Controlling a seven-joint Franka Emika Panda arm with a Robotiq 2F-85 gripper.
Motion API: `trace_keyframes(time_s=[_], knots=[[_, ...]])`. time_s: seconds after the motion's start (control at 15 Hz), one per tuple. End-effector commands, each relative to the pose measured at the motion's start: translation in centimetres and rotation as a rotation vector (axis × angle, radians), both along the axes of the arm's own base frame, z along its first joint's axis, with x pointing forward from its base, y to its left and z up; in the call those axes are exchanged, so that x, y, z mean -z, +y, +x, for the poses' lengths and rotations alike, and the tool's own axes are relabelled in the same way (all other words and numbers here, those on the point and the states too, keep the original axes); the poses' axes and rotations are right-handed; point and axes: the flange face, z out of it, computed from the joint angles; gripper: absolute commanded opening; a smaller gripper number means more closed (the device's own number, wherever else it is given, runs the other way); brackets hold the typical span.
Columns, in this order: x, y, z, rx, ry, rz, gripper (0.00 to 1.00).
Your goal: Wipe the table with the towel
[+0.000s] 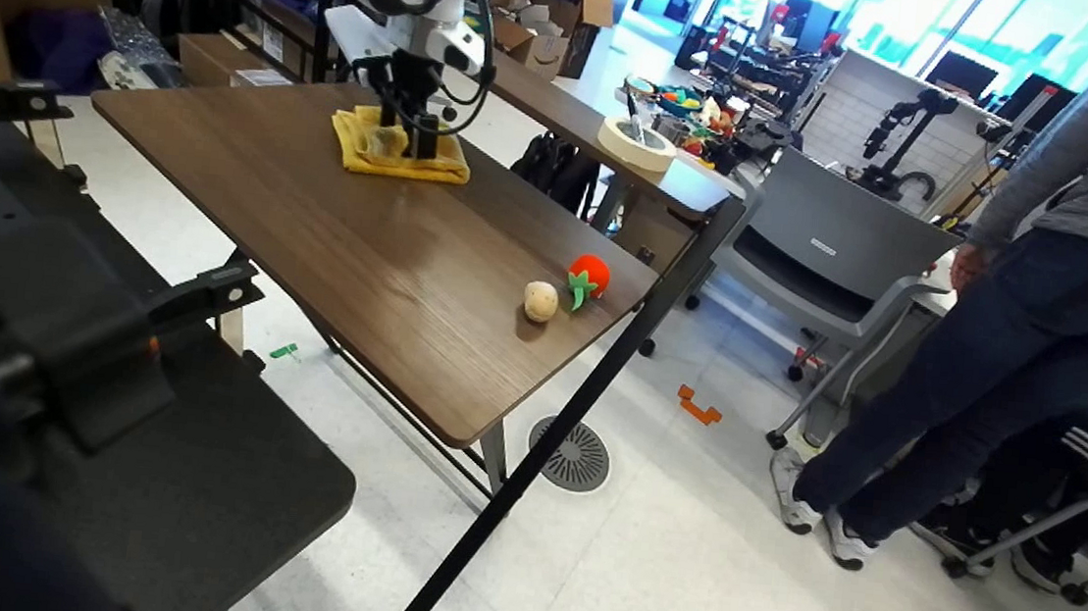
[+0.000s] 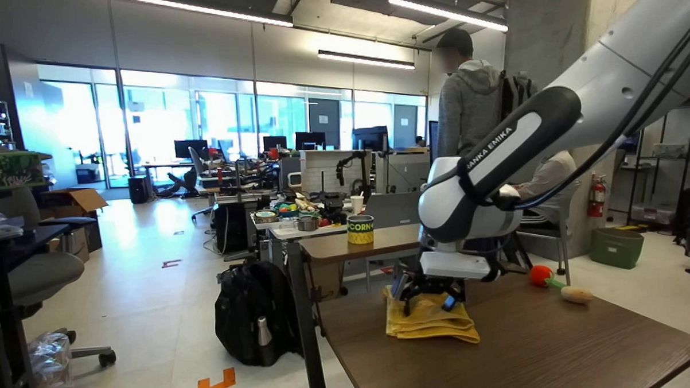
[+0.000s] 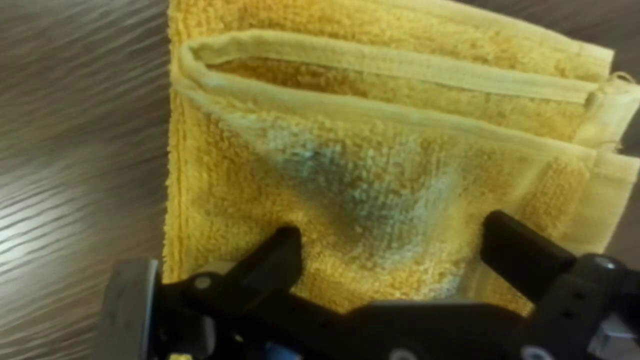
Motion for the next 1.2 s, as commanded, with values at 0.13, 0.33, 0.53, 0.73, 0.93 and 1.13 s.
trace_keyframes(time_s=[0.13,0.33,0.53,0.73,0.93,1.13], knots=[[2.6,-8.7,0.1,0.159,0.084,0.01,1.0],[3.2,-5.2,-2.1,0.039,0.189,0.024,1.0],[4.5,0.6,-4.4,-0.085,0.253,0.038,1.0],[4.8,6.3,-7.3,-0.205,0.317,0.033,1.0],[4.8,9.4,-9.9,-0.279,0.419,0.015,1.0],[4.2,7.7,-10.2,-0.229,0.492,-0.007,1.0]])
